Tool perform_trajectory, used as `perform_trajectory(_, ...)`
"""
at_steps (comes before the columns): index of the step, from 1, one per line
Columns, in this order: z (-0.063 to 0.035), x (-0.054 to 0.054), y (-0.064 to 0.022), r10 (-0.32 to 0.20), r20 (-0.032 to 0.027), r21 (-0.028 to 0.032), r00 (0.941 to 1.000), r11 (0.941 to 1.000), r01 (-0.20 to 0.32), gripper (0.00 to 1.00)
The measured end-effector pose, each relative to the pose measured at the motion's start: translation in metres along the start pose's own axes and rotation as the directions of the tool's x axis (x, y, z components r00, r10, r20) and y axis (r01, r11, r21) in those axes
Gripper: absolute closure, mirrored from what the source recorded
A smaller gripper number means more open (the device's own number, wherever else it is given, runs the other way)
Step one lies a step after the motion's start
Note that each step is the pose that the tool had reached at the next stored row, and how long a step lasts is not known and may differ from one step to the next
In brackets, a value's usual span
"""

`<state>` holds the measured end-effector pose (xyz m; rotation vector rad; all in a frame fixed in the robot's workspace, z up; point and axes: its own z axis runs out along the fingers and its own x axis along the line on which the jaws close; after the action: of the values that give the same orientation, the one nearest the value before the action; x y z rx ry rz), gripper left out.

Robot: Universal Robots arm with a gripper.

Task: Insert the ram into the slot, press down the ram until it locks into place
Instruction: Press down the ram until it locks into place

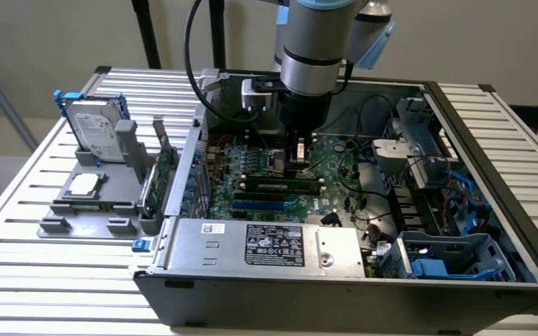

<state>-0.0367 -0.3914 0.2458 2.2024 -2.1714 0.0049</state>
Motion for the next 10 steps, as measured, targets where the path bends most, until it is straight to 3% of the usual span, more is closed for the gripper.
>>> perform_trajectory(10,0.0057,-0.0009,0.0053,0.001,0.0000,-0.0001,1.0000,1.0000,-0.001,0.89)
